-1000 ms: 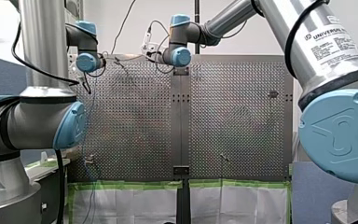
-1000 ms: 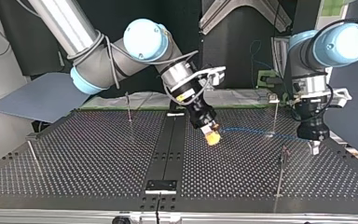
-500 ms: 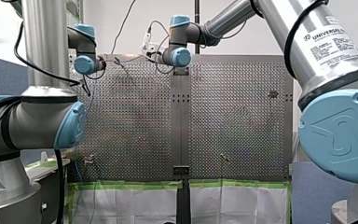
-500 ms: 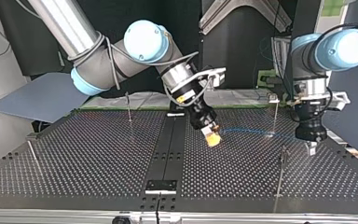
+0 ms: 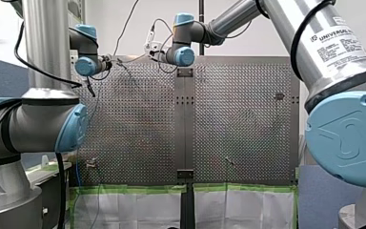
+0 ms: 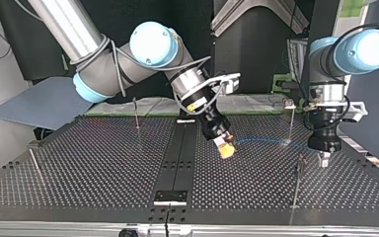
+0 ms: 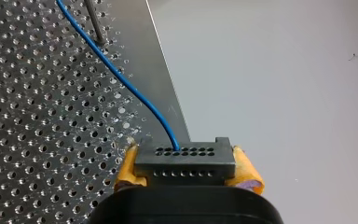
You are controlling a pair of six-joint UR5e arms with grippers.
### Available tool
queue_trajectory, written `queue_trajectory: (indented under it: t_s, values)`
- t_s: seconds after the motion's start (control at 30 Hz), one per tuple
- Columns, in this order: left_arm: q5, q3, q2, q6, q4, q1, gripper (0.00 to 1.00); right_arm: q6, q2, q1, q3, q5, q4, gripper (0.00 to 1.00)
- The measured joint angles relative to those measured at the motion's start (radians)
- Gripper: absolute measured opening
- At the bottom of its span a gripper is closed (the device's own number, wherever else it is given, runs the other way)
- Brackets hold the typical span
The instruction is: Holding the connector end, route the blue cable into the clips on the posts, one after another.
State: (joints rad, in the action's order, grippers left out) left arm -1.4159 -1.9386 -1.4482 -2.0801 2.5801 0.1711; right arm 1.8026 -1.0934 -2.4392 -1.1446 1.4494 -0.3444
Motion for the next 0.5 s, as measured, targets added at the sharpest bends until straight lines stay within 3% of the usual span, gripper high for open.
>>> queue_trajectory:
  t_s: [0.23, 0.5]
  values:
    - [0.006, 0.000, 0.007, -0.007, -0.012, 0.001, 0.00, 0.003, -0.001, 0.000, 0.003, -0.002, 0.003, 0.00]
    - [0.015, 0.000, 0.005, -0.053, -0.061, 0.008, 0.00, 0.010, -0.001, 0.000, 0.006, -0.003, 0.000, 0.00]
